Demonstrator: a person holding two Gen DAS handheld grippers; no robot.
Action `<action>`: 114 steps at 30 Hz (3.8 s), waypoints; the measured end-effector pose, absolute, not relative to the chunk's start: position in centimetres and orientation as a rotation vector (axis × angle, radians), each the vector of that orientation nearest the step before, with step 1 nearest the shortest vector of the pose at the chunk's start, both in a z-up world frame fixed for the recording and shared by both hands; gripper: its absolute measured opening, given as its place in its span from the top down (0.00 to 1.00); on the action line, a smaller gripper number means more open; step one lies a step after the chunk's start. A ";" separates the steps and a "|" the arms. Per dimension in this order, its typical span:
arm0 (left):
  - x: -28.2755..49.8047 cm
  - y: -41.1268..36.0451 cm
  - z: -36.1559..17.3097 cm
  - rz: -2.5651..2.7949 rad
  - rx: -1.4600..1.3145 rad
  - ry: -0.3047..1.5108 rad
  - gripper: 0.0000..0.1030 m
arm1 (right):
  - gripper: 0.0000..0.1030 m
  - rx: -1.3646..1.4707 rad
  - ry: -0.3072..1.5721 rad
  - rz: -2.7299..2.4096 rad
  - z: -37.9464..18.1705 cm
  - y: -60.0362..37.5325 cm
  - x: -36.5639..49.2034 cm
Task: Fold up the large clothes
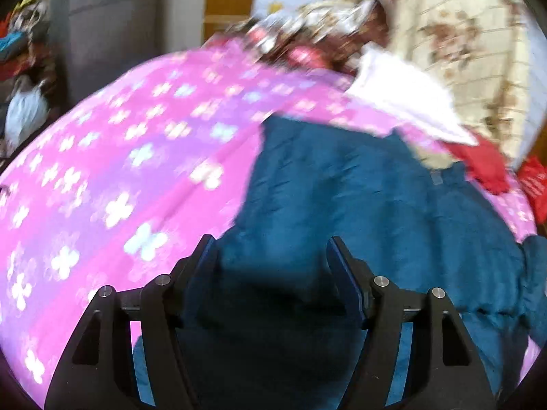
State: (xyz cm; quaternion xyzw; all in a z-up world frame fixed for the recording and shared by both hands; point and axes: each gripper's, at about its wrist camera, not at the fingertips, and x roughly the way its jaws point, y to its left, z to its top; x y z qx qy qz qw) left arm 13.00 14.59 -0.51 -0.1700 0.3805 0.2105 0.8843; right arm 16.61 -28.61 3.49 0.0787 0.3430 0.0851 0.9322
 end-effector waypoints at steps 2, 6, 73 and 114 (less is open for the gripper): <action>13.0 15.9 -0.8 0.474 -0.399 0.783 0.35 | 0.08 0.201 0.745 0.191 1.6 -28.6 19.4; 12.9 17.6 -0.7 0.535 -0.468 0.775 0.35 | 0.16 0.232 0.873 0.195 -2.5 -28.8 22.7; 13.6 10.7 -0.6 0.292 -0.287 0.898 0.22 | 0.06 0.180 0.706 0.009 3.4 -34.1 14.0; 12.8 6.0 0.5 0.235 -0.105 0.872 0.22 | 0.93 -0.065 0.636 -0.402 5.4 -55.5 14.5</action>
